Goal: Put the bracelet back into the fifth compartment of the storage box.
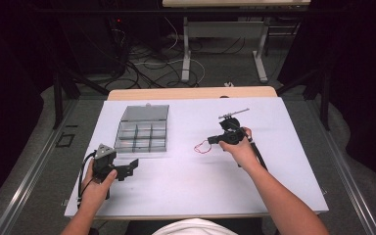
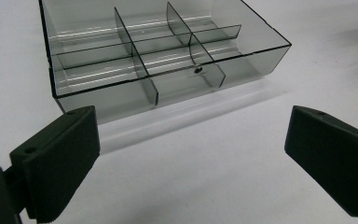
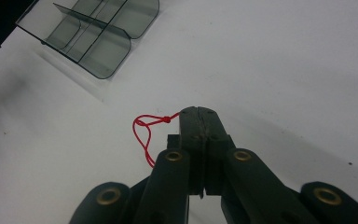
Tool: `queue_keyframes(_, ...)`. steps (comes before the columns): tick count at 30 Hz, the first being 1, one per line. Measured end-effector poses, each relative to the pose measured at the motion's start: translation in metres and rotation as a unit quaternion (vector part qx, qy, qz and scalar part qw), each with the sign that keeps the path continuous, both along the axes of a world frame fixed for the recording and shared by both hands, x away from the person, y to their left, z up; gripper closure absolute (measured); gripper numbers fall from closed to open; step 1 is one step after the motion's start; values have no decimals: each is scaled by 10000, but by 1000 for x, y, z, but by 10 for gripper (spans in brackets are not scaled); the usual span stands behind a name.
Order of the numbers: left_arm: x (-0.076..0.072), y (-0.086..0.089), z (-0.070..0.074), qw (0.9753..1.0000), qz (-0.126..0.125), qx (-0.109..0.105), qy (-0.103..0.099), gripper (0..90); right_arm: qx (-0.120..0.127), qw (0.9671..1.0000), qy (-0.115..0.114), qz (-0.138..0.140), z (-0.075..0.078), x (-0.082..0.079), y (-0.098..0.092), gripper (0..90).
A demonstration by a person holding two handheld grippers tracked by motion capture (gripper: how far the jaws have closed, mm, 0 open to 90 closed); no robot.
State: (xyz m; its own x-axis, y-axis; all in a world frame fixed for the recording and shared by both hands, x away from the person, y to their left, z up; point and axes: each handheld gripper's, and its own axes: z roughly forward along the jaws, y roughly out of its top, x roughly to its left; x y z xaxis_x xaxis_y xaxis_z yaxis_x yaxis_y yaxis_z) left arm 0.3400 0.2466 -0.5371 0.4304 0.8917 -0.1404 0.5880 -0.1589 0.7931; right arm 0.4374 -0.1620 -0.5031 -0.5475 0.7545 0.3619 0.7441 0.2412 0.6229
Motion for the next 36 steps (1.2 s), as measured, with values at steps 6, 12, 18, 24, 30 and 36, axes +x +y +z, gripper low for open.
queue_keyframes(6, 0, 0, 0, 10000, 5, -3, 2, 33, 72, 10000, 13, 66, -1, 2, 11, 900)
queue_keyframes(12, 0, 0, 0, 10000, 0, -3, -8, 33, 39, 9999, -5, 144, 1, 4, 23, 900)
queue_keyframes(18, 0, 0, 0, 10000, -7, 3, 4, 33, 47, 9996, -23, 263, 2, 6, 38, 900)
queue_keyframes(24, 0, 1, 0, 10000, -11, -9, -8, 33, 77, 9993, -34, 370, 2, 8, 51, 900)
queue_keyframes(30, 0, 1, -1, 10000, 9, -14, -28, 33, 111, 9991, -56, 415, 4, 10, 61, 900)
queue_keyframes(36, 0, 1, 0, 10000, 3, -9, -25, 33, 170, 9986, -155, 474, 4, 14, 69, 900)
